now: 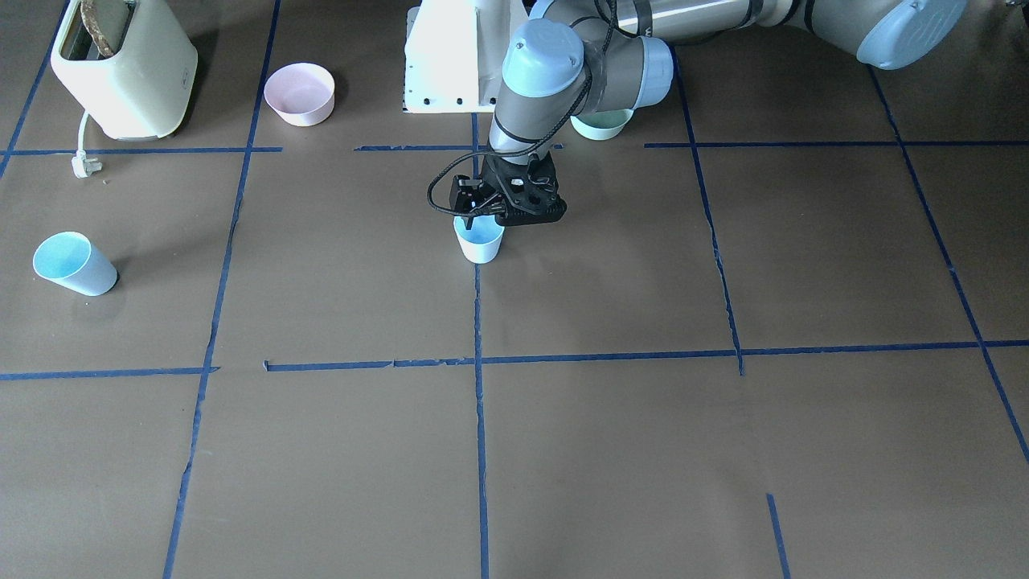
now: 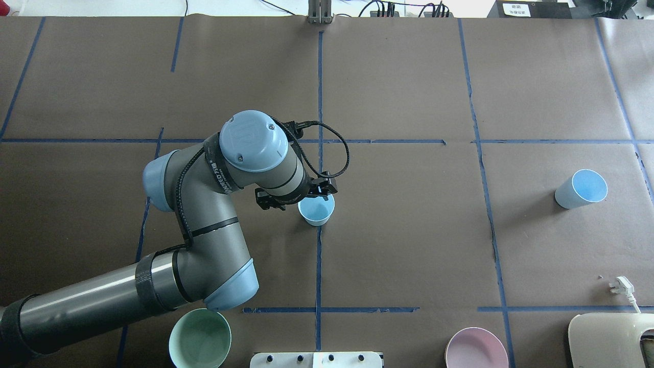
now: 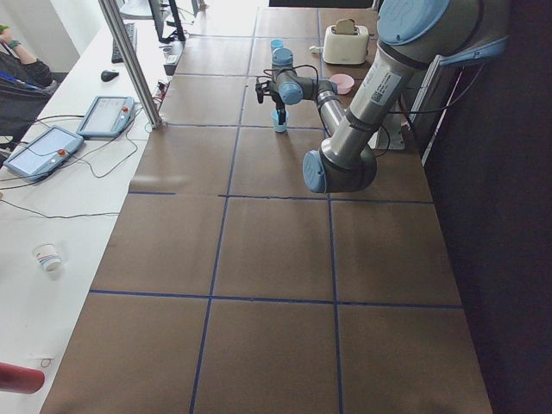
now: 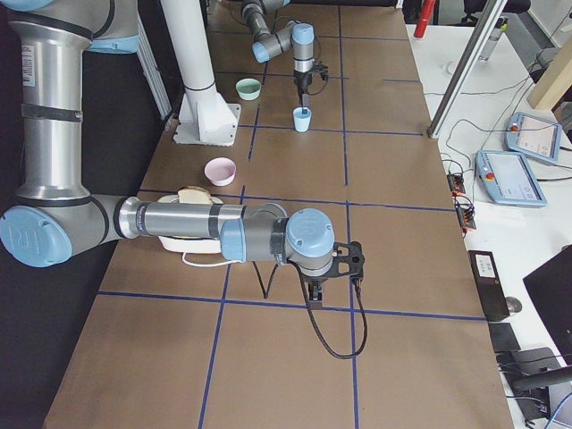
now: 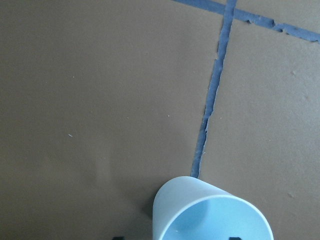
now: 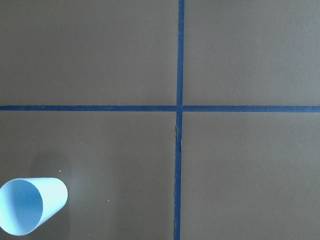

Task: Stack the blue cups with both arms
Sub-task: 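Lower the cup upright onto the table and open the left gripper, then withdraw the left gripper while the right gripper reaches toward the other blue cup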

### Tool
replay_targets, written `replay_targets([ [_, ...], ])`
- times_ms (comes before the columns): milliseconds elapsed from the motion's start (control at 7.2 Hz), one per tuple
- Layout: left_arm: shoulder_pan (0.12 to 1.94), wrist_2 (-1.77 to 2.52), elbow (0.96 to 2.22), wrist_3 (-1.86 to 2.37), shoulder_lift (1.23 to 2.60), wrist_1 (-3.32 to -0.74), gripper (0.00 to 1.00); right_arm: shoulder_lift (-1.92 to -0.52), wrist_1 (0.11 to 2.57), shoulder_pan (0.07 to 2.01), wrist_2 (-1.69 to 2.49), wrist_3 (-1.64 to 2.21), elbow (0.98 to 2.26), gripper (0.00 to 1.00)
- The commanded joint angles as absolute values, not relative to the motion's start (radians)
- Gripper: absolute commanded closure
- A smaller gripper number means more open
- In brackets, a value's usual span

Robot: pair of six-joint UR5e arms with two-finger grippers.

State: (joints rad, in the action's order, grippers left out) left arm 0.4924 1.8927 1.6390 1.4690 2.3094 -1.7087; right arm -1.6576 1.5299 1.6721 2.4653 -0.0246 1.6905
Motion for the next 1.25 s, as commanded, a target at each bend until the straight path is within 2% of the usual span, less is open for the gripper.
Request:
replay_targets([
  [0,0.502,1.874,1.777,1.459,2.237,-1.68,0.0,-1.654,1.531,1.672,2.465,-0.025,1.69,0.0],
  [278,0.555,1.878,1.969,1.27,2.188,-1.468,0.0,-1.652,1.529,1.672,2.467,-0.023,1.698,0.0],
  [417,0.586,1.881,2.021,1.247,2.169,-1.404,0.0,-1.652,1.528,1.664,2.47,0.016,1.71,0.0],
  [833,0.656,1.926,2.144,1.156,2.032,-1.411,0.0,-1.652,1.525,1.461,2.45,0.254,1.853,0.0],
  [1111,0.786,2.035,2.184,1.037,1.941,-1.399,0.0,-1.637,1.391,1.311,2.368,0.456,1.855,0.0],
])
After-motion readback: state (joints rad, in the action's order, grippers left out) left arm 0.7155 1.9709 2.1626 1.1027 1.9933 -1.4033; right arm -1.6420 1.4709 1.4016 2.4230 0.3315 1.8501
